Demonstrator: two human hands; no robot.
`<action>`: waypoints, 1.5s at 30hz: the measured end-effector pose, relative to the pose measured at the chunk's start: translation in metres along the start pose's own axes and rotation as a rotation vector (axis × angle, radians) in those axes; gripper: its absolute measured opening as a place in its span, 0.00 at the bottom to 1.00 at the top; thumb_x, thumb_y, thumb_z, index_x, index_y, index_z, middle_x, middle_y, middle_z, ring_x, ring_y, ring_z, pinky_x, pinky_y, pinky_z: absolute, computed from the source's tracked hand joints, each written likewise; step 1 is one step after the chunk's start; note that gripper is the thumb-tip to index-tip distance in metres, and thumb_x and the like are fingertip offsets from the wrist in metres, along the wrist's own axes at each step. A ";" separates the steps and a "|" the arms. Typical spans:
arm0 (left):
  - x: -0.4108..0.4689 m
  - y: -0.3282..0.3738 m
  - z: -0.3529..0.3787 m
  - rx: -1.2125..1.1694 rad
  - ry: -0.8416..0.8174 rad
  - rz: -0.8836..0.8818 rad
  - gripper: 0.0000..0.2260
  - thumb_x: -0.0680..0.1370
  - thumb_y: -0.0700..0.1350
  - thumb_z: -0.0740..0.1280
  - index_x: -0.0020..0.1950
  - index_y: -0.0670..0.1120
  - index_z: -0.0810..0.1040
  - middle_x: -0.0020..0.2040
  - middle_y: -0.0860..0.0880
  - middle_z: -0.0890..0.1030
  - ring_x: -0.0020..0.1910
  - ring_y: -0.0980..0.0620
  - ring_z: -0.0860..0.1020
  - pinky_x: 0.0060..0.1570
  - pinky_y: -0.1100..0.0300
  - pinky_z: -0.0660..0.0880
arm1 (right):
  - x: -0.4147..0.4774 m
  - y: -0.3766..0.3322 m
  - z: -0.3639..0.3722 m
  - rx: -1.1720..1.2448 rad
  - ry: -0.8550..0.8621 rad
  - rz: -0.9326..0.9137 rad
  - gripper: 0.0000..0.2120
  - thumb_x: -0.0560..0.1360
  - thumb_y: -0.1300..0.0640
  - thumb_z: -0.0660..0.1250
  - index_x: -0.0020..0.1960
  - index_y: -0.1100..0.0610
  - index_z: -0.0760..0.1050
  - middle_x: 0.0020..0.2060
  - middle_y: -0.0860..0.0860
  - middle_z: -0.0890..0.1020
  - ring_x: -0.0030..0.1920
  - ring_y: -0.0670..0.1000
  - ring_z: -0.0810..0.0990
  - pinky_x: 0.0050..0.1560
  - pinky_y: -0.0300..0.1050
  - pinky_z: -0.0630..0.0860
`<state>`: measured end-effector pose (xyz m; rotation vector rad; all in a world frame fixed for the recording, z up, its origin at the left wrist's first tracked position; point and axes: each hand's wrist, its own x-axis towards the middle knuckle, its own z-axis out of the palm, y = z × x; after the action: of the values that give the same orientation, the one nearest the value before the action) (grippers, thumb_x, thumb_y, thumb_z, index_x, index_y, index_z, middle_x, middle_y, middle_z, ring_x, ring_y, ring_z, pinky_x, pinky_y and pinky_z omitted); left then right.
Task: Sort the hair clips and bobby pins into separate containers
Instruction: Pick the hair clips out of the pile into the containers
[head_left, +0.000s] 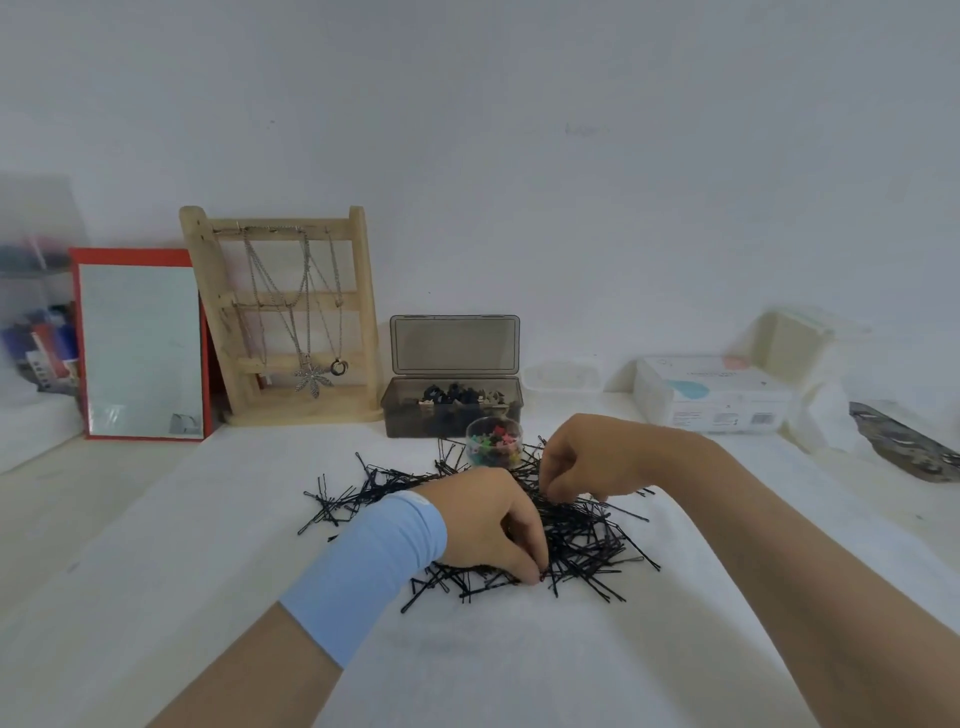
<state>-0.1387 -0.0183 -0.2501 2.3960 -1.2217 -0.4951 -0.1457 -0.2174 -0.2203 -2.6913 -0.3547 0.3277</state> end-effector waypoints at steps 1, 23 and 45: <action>0.000 -0.001 -0.002 -0.016 0.029 0.004 0.04 0.72 0.52 0.75 0.46 0.58 0.85 0.40 0.64 0.82 0.37 0.67 0.78 0.38 0.74 0.70 | -0.001 0.000 0.000 0.018 0.031 -0.009 0.05 0.73 0.55 0.71 0.43 0.45 0.83 0.32 0.39 0.83 0.29 0.42 0.78 0.27 0.31 0.72; 0.038 -0.059 -0.071 -0.086 0.593 -0.429 0.04 0.79 0.49 0.64 0.45 0.56 0.76 0.47 0.55 0.82 0.47 0.51 0.81 0.53 0.52 0.77 | 0.071 -0.005 -0.015 0.153 0.373 -0.129 0.11 0.73 0.60 0.73 0.54 0.51 0.84 0.41 0.46 0.84 0.25 0.32 0.76 0.30 0.26 0.70; 0.010 -0.095 -0.075 -0.010 0.491 -0.469 0.33 0.65 0.62 0.75 0.66 0.54 0.72 0.54 0.58 0.76 0.52 0.56 0.76 0.49 0.61 0.70 | 0.094 -0.031 0.002 0.265 0.258 -0.043 0.09 0.77 0.61 0.66 0.53 0.58 0.83 0.33 0.44 0.84 0.30 0.45 0.84 0.24 0.38 0.75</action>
<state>-0.0326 0.0383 -0.2345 2.5783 -0.4493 -0.0251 -0.0636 -0.1618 -0.2257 -2.4229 -0.2695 0.0106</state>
